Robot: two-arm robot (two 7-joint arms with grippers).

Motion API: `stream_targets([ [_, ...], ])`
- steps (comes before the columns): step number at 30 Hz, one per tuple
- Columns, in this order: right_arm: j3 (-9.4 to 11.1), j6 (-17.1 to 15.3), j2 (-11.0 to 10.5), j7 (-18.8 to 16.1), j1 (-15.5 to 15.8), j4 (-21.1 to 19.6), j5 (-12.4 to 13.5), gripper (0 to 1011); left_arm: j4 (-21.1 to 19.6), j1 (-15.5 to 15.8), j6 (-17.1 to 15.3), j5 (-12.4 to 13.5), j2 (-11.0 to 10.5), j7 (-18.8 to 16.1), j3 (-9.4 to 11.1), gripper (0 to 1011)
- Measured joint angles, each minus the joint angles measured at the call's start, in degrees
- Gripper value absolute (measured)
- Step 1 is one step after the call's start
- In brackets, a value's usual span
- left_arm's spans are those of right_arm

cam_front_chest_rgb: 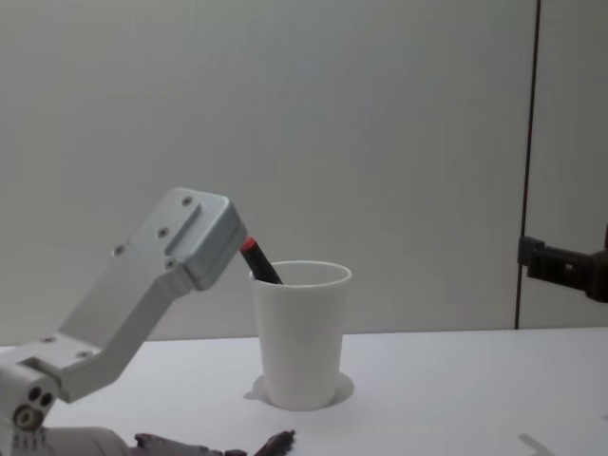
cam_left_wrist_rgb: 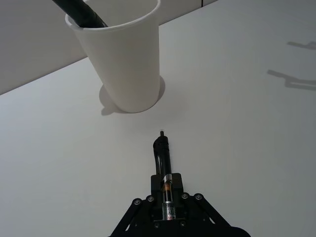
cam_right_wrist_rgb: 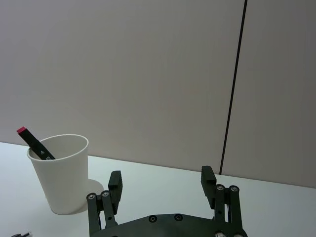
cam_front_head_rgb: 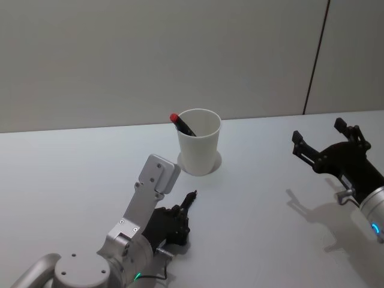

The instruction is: Place the pen into the pen holder.

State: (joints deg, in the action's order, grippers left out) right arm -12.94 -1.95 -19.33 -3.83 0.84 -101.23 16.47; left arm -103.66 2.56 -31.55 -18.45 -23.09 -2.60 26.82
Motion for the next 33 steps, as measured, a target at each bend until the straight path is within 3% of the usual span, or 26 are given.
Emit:
stream_targets([
  [7,0.0,0.0,0.0,0.0,0.0,0.0,0.0,1002,-0.4,-0.6,2.2,0.0,-0.3,-0.6,-0.3,123],
  [15,0.0,0.0,0.0,0.0,0.0,0.0,0.0,1001,-1.3,-1.7,7.0,-0.1,-0.9,-2.1,-0.9,123],
  [24,0.0,0.0,0.0,0.0,0.0,0.0,0.0,1002,-3.1,-3.4,14.9,-0.9,-1.7,-5.3,-1.9,123],
  [33,0.0,0.0,0.0,0.0,0.0,0.0,0.0,1001,-5.7,-5.2,23.4,-1.3,-2.1,-10.8,-3.5,123],
])
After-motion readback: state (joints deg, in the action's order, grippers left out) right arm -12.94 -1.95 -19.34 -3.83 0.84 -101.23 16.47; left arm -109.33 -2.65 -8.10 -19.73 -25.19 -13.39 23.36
